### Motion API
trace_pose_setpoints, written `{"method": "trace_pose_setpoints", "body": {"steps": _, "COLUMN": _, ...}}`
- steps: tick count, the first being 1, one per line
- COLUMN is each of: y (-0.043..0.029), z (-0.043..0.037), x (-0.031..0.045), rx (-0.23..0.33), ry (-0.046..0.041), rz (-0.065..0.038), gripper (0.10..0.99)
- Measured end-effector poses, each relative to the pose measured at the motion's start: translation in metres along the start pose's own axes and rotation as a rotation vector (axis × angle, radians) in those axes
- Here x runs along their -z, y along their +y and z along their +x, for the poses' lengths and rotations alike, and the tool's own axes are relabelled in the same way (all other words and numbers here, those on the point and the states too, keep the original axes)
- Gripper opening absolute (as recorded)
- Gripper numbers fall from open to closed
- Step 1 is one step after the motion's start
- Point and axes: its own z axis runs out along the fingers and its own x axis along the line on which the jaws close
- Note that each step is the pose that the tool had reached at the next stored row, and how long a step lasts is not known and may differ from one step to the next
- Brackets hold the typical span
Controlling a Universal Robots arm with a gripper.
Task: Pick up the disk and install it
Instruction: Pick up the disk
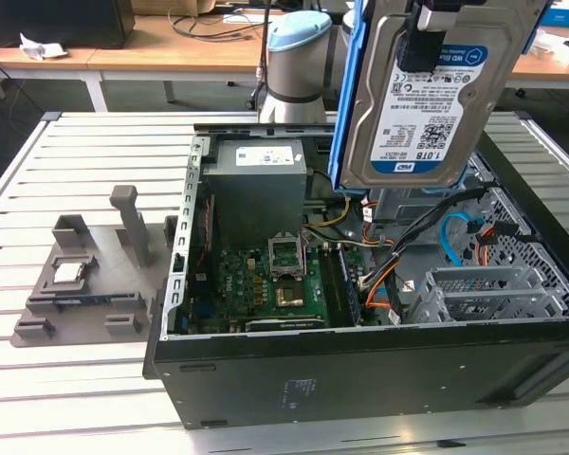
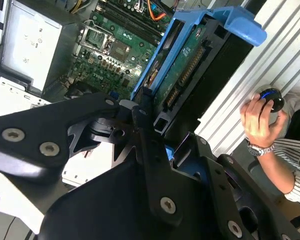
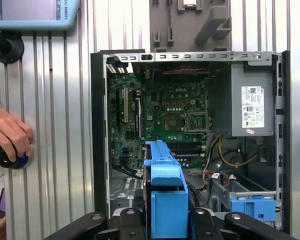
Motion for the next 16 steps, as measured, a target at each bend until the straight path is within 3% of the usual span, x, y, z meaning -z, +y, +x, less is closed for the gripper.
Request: {"method": "trace_pose_setpoints", "body": {"steps": 16, "y": -0.0028, "z": 0.0278, "x": -0.0005, "rx": 0.000, "ry": -0.0001, "rz": 0.000, "gripper": 0.365}}
